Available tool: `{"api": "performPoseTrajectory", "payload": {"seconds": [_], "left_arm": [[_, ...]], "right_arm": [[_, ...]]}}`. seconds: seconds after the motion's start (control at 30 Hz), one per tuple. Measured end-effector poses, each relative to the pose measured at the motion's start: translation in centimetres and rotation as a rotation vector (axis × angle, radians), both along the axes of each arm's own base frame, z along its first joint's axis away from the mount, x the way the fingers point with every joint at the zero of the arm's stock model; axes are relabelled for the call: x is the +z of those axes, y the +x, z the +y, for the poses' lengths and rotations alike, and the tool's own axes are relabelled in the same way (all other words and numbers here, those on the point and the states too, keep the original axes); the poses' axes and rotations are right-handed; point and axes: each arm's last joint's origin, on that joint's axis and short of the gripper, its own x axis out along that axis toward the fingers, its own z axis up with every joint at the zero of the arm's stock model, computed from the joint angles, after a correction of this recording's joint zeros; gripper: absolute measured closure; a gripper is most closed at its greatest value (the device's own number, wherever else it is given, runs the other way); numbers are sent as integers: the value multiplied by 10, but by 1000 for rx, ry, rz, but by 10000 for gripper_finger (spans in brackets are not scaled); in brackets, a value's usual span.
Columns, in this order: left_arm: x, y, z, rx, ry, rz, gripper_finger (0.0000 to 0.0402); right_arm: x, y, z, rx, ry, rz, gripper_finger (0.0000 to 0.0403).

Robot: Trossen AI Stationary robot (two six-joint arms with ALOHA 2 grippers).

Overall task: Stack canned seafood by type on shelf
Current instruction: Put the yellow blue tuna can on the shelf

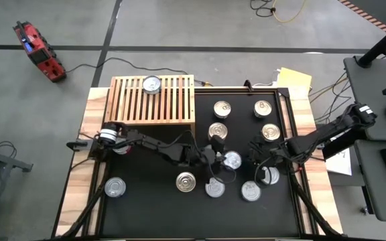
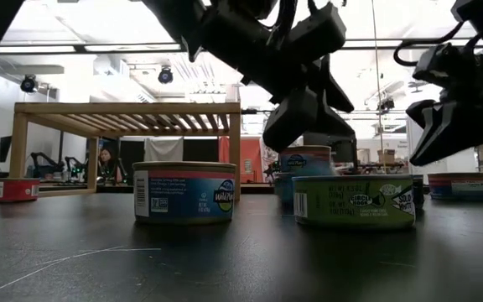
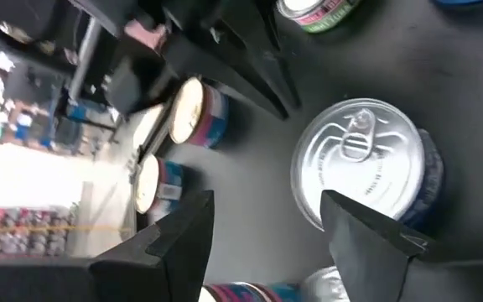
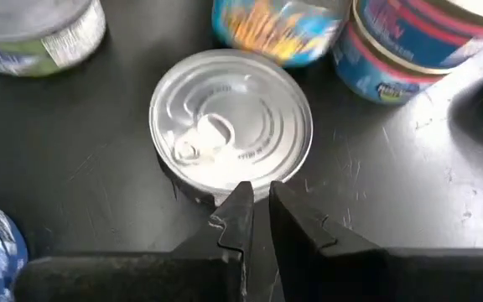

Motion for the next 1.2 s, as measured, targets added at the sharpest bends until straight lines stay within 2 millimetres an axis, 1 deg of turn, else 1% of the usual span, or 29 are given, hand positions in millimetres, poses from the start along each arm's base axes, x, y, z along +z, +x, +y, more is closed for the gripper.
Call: {"api": "performPoseTrajectory", "payload": {"seconds": [0.1,0.2,0.33,0.43,0.5,0.57,0.63,0.73,0.77,0.93,1.0,1.2], "left_arm": [[-1,-4,-1,48,-54,26,198],[2,-11,-1,104,-134,72,198],[9,-25,-4,172,-217,147,199],[14,-36,-8,193,-266,201,213],[14,-40,-10,179,-317,217,232],[11,-44,-11,176,-348,228,261],[6,-47,-11,186,-350,241,301],[-4,-51,-9,206,-348,229,375],[-7,-52,-9,218,-347,226,388],[-19,-58,-6,290,-317,172,395],[-22,-61,-5,299,-316,178,400],[-31,-68,-4,324,-320,180,401]], "right_arm": [[7,1,0,0,9,-25,369],[14,3,1,-7,27,-53,369],[24,8,3,-35,68,-90,369],[31,11,4,-61,73,-115,369],[34,14,4,-88,58,-130,369],[38,18,4,-104,45,-139,369],[42,22,6,-110,44,-149,369],[47,31,9,-116,47,-166,369],[50,35,10,-123,50,-170,369],[57,53,15,-173,66,-169,369],[59,60,17,-200,90,-169,369],[55,82,20,-314,173,-148,370]]}}
